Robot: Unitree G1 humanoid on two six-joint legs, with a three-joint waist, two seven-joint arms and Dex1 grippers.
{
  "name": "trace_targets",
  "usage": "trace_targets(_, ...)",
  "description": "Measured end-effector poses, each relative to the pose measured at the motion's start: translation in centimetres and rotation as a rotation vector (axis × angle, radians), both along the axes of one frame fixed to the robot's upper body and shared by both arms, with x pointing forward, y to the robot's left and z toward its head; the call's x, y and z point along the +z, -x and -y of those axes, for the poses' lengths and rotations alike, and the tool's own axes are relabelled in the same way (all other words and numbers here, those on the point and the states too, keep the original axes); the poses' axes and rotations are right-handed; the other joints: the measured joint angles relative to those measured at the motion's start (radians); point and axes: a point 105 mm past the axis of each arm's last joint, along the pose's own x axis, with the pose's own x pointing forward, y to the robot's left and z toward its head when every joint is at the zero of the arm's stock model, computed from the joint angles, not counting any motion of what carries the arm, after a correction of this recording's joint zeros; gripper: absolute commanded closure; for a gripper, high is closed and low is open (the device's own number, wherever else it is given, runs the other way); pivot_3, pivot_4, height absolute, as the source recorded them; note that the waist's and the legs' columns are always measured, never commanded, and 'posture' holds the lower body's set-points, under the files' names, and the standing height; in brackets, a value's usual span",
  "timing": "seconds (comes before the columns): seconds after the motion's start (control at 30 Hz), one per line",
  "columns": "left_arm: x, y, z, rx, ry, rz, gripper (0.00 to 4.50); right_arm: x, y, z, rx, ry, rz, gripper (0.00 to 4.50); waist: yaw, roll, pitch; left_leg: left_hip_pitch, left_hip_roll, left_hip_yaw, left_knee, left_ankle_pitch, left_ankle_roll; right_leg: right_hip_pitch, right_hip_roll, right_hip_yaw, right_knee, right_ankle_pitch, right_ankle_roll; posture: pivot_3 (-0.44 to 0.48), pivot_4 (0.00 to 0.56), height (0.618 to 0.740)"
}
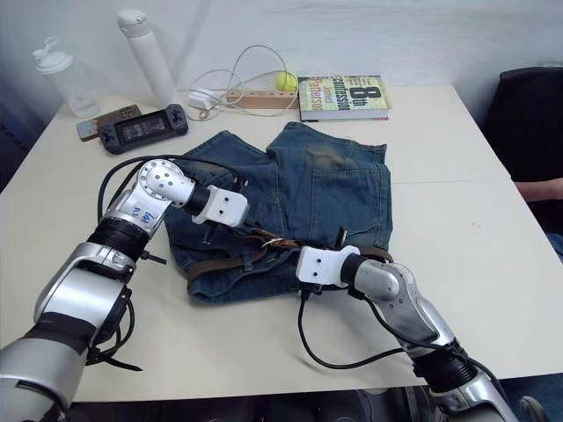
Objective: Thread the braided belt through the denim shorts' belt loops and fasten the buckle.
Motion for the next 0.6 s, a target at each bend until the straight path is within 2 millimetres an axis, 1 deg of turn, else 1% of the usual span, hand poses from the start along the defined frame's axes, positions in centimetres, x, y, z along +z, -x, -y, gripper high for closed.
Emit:
trace_targets(0.17,0.6,0.0,0.3,-0.038,-0.012,0.05,4.5,0.2,0.0,0.2,-0.013,-0.007,-0.005,4.47,0.0,0.0,0.0,0.0,0.0,0.0,0.0,0.0,0.0,0.0,0.0,0.0,0.0,0.0,0.0,0.0,0.15,0.735)
trace_targets(0.3,0.7,0.1,0.4,-0.047,-0.015,0.054,4.5,0.1,0.0,0.2,-0.015,-0.005,-0.005,4.47,0.0,0.0,0.0,0.0,0.0,0.0,0.0,0.0,0.0,0.0,0.0,0.0,0.0,0.0,0.0,0.0,0.15,0.735)
trace_targets(0.4,0.8,0.3,0.8,-0.056,-0.019,0.054,4.5,0.2,0.0,0.2,-0.015,-0.009,-0.008,4.47,0.0,0.0,0.0,0.0,0.0,0.0,0.0,0.0,0.0,0.0,0.0,0.0,0.0,0.0,0.0,0.0,0.15,0.735)
trace_targets(0.47,0.5,0.3,1.3,-0.045,-0.022,0.036,4.5,0.2,0.0,0.1,-0.013,-0.014,-0.012,4.47,0.0,0.0,0.0,0.0,0.0,0.0,0.0,0.0,0.0,0.0,0.0,0.0,0.0,0.0,0.0,0.0,0.15,0.735)
trace_targets(0.6,-0.2,-0.5,2.2,0.045,-0.05,0.02,4.5,0.0,-0.1,0.1,-0.019,-0.023,-0.032,4.47,0.0,0.0,0.0,0.0,0.0,0.0,0.0,0.0,0.0,0.0,0.0,0.0,0.001,0.0,0.0,0.0,0.15,0.735)
